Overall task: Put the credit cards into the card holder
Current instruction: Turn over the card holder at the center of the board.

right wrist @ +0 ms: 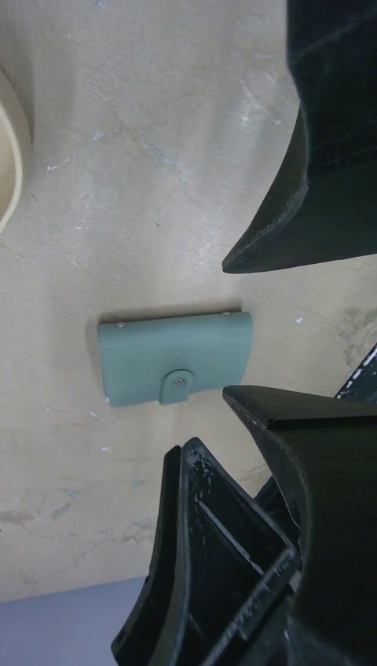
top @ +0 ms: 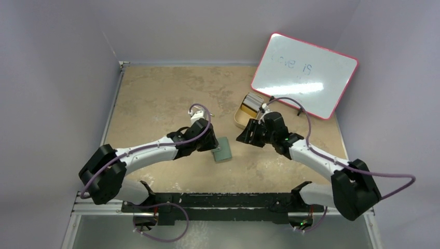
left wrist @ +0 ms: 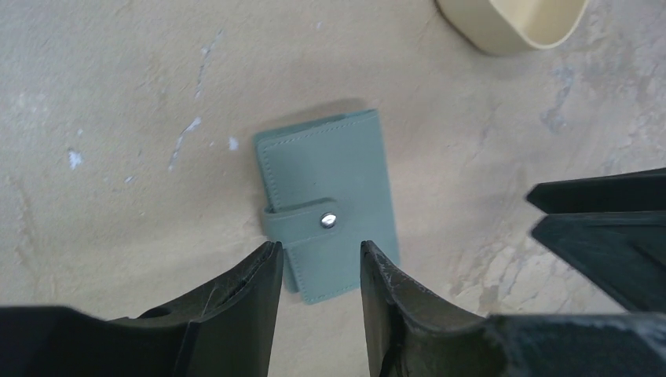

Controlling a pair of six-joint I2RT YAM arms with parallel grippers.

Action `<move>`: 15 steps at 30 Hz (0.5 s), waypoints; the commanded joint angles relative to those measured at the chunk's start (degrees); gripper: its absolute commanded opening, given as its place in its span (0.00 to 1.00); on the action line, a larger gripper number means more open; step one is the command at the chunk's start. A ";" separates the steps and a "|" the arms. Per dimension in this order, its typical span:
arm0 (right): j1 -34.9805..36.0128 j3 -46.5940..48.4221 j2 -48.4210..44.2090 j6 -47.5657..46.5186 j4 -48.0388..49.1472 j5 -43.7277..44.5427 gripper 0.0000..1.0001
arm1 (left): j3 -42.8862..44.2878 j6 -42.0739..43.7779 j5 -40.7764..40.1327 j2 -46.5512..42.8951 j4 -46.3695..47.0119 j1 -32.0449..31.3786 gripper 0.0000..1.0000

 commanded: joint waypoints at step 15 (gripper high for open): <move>4.86 3.59 21.22 0.63 14.22 -6.66 0.51 | 0.16 1.14 2.36 9.46 4.74 0.15 0.41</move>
